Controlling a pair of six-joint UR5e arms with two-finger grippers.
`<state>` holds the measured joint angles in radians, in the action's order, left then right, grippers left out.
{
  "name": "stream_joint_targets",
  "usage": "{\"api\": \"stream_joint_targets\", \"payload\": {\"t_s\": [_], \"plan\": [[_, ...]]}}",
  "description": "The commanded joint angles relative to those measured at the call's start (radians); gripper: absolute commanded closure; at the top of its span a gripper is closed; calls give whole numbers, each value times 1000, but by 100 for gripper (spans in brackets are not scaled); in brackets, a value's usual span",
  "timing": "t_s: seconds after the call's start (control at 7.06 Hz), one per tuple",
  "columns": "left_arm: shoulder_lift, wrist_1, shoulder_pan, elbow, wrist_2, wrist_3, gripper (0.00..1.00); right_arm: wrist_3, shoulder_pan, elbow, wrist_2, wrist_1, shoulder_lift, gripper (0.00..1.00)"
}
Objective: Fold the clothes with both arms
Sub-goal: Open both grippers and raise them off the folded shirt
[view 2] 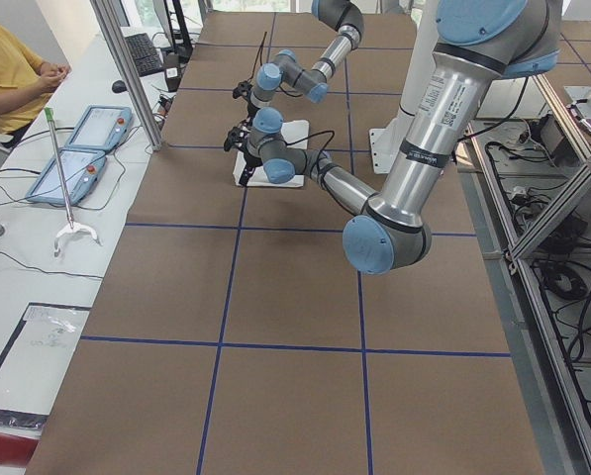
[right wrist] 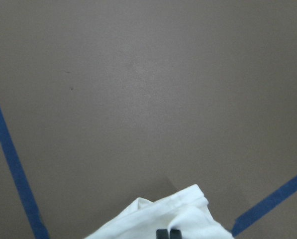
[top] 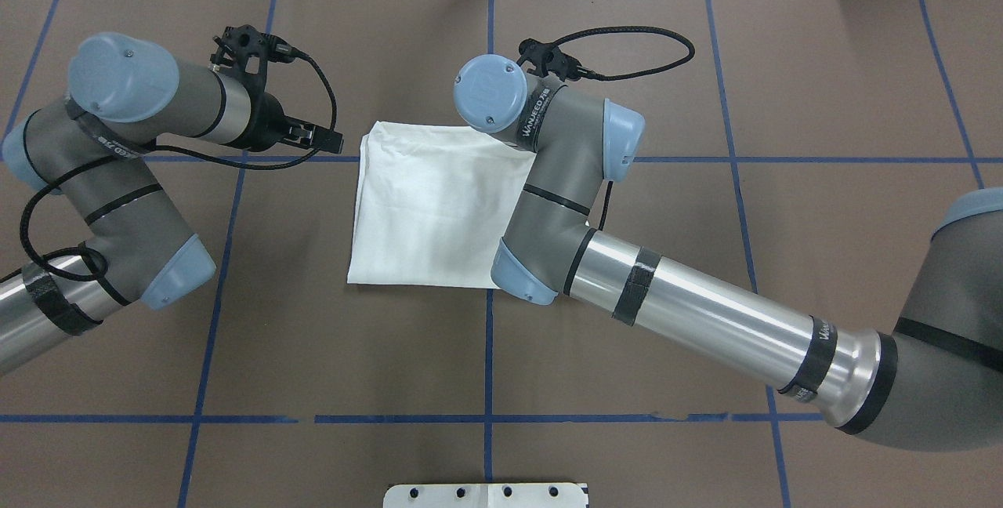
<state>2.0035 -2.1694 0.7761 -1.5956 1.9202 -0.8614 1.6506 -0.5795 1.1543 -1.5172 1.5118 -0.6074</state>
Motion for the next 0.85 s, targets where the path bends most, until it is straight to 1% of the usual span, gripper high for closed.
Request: {"api": "stream_joint_targets", "payload": {"t_s": [0.0,0.14,0.28,0.42,0.57,0.71], "plan": [[17,13,-18,14,-3,-66,0,-79,-9,10,5,-8,3,0],[49,14,-37,46,-4,-111,0,-133,-41,27,-24,-8,4,0],[93,14,-55,106,-35,-141,0,-243,-74,56,-106,-15,-11,0],[145,14,-60,171,-77,-148,0,-268,-97,96,-151,-15,-38,0],[185,13,-87,240,-105,-166,0,-305,-102,134,-158,-15,-70,0],[207,14,-106,262,-151,-168,0,-321,-103,165,-161,-15,-95,0]]}}
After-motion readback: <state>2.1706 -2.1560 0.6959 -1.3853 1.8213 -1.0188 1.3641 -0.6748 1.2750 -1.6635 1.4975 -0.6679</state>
